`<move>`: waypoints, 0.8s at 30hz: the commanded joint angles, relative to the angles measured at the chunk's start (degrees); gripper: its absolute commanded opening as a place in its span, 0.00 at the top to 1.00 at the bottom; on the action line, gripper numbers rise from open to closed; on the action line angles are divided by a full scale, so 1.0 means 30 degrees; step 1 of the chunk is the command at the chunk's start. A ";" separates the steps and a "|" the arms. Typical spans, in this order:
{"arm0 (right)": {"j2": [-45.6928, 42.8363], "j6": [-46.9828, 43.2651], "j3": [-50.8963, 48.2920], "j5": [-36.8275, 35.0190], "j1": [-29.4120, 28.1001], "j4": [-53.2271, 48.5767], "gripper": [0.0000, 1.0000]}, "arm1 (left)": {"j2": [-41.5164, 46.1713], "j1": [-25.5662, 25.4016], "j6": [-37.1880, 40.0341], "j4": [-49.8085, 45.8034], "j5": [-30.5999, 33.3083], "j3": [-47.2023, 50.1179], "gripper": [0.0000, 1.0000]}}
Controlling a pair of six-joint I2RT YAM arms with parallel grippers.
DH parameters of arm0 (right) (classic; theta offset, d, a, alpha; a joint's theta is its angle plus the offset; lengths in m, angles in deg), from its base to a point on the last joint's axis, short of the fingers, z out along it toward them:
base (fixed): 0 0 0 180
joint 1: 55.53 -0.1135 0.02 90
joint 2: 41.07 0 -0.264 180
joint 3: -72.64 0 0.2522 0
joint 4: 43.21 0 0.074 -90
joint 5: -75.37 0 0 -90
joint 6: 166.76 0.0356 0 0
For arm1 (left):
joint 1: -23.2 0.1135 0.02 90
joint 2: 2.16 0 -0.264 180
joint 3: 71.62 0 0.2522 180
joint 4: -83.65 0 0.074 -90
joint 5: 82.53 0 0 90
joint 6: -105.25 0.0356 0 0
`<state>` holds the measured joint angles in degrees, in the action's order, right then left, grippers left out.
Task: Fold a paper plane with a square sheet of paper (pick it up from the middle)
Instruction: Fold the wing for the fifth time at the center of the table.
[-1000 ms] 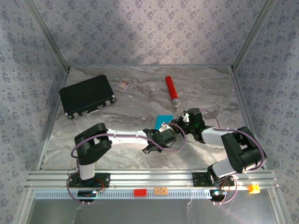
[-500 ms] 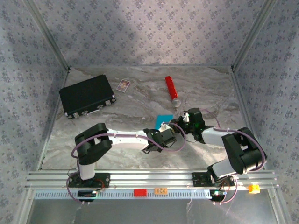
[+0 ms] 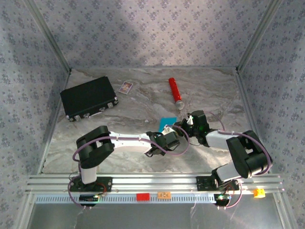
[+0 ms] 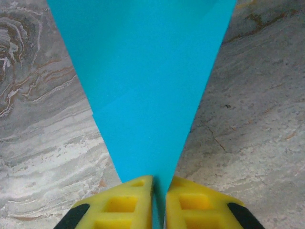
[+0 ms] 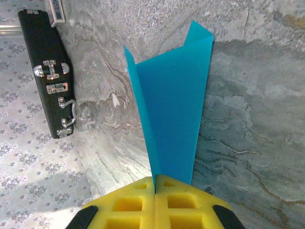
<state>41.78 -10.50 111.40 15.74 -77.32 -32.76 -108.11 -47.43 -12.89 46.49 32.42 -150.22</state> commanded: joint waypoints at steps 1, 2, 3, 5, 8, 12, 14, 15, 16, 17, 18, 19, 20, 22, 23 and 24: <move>-0.0507 0.0126 -0.0275 -0.0418 -0.0151 -0.0199 0.93 | -0.0059 -0.0202 -0.0258 -0.0249 0.0404 -0.0245 0.91; -0.0539 0.0073 -0.0275 -0.0431 -0.0123 -0.0259 0.93 | -0.0044 -0.0210 -0.0280 -0.0213 0.0396 -0.0235 0.93; -0.0576 0.0062 -0.0246 -0.0470 -0.0134 -0.0383 0.92 | -0.0022 -0.0196 -0.0293 -0.0193 0.0393 -0.0210 0.94; -0.0670 -0.0022 -0.0272 -0.0538 -0.0104 -0.0503 0.90 | 0.0040 -0.0215 -0.0374 -0.0107 0.0373 -0.0127 0.98; -0.0994 -0.0279 -0.0249 -0.0643 -0.0020 -0.0905 0.85 | 0.0176 -0.0156 -0.0405 0.0159 0.0039 0.0047 1.00; -0.1867 -0.0951 -0.0186 -0.1061 0.0214 -0.2298 0.77 | 0.0434 0.0010 -0.0514 0.0786 -0.0673 0.0469 1.00; -0.2409 -0.1233 -0.0236 -0.1312 0.0386 -0.3022 0.73 | 0.0608 0.0156 -0.0635 0.1271 -0.1211 0.0770 1.00; -0.2715 -0.1396 -0.0213 -0.1489 0.0449 -0.3428 0.71 | 0.0720 0.0250 -0.0711 0.1516 -0.1466 0.0954 1.00; -0.3079 -0.1572 -0.0245 -0.1663 0.0540 -0.3824 0.69 | 0.0851 0.0335 -0.0767 0.1832 -0.1770 0.1176 1.00; -0.3392 -0.1682 -0.0267 -0.1779 0.0608 -0.4116 0.68 | 0.0965 0.0444 -0.0785 0.2120 -0.2077 0.1355 1.00; -0.3714 -0.1803 -0.0289 -0.1924 0.0668 -0.4425 0.67 | 0.1063 0.0557 -0.0837 0.2487 -0.2441 0.1590 1.00; -0.4031 -0.1911 -0.0330 -0.2113 0.0762 -0.4762 0.67 | 0.1169 0.0675 -0.0904 0.2802 -0.2753 0.1809 1.00; -0.4250 -0.1984 -0.0329 -0.2282 0.0805 -0.5045 0.67 | 0.1264 0.0784 -0.0972 0.3035 -0.3100 0.1953 1.00; -0.4622 -0.2134 -0.0369 -0.2438 0.0932 -0.5444 0.66 | 0.1332 0.0953 -0.1070 0.3552 -0.3711 0.2232 1.00; -0.4746 -0.2165 -0.0406 -0.2477 0.0954 -0.5504 0.66 | 0.1333 0.1015 -0.1091 0.3657 -0.3842 0.2299 1.00; -0.4794 -0.2143 -0.0475 -0.2513 0.0998 -0.5521 0.66 | 0.1333 0.1080 -0.1105 0.3719 -0.3946 0.2369 1.00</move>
<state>28.47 -15.24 110.91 10.08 -74.82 -45.57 -105.78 -44.77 -15.12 55.23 23.91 -144.08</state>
